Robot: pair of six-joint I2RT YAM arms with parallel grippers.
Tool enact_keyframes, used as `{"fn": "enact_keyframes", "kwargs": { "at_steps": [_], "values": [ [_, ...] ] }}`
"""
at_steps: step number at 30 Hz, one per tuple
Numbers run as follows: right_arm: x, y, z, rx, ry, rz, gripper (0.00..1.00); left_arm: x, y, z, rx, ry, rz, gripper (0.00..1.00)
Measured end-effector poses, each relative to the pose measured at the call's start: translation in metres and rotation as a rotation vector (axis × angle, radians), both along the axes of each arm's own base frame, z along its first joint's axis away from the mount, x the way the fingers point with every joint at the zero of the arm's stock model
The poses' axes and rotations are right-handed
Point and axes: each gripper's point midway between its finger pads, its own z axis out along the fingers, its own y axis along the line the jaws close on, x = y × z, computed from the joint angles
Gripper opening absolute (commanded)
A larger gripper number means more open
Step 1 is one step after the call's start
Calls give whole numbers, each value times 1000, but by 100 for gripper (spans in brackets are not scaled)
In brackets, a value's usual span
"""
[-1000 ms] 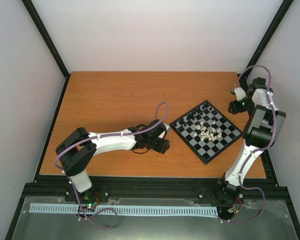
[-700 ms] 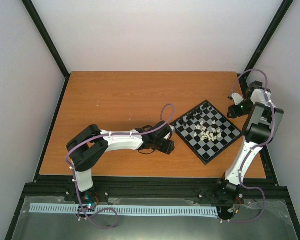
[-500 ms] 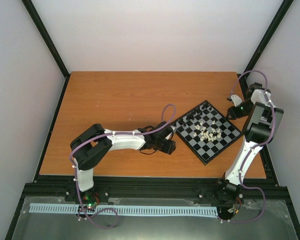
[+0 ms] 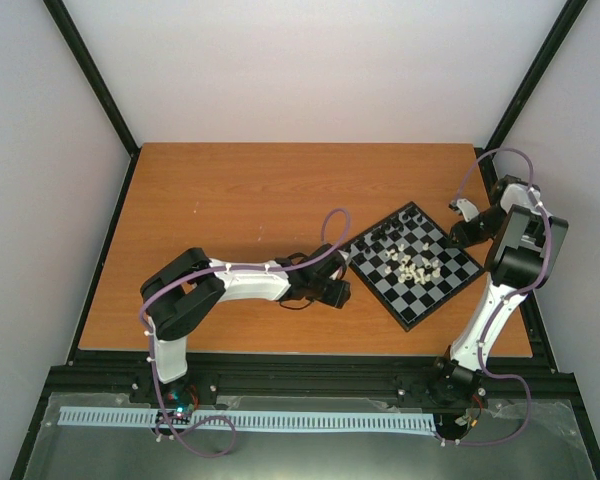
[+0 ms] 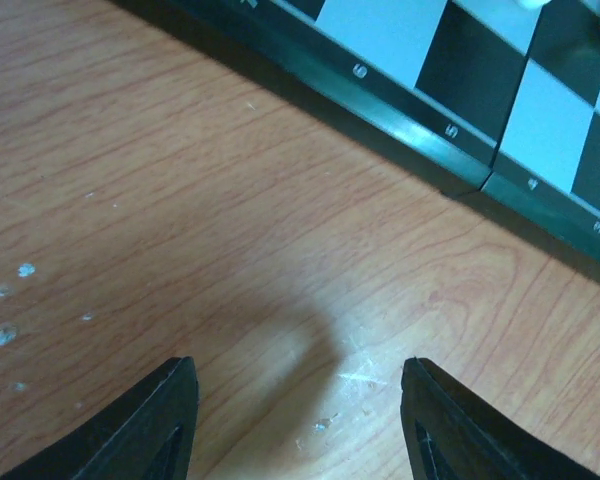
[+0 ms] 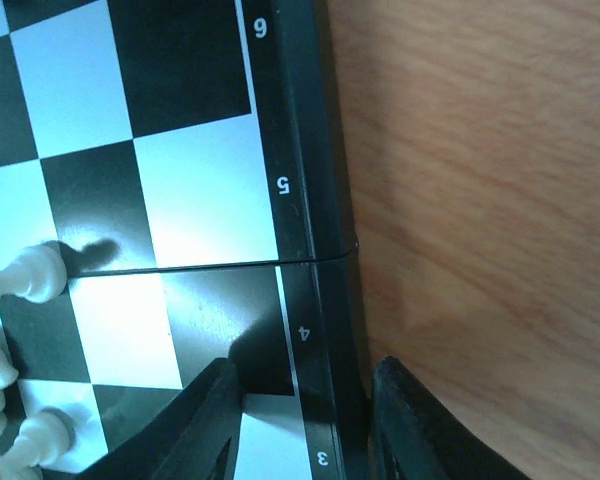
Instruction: Set up the chess pieces on the board
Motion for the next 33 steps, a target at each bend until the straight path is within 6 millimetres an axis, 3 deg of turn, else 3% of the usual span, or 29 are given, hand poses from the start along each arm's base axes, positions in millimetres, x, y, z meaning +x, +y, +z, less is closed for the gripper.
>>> {"fn": "enact_keyframes", "kwargs": {
  "at_steps": [11,19,33],
  "values": [
    [-30,24,-1,97,46,13,32,2,10,-2,2,-31,33,59],
    [-58,44,-3,154,91,18,32,-4,33,-1,23,-43,79,62],
    [-99,95,-3,224,177,102,33,-7,49,5,14,-39,131,64]
  ]
}}
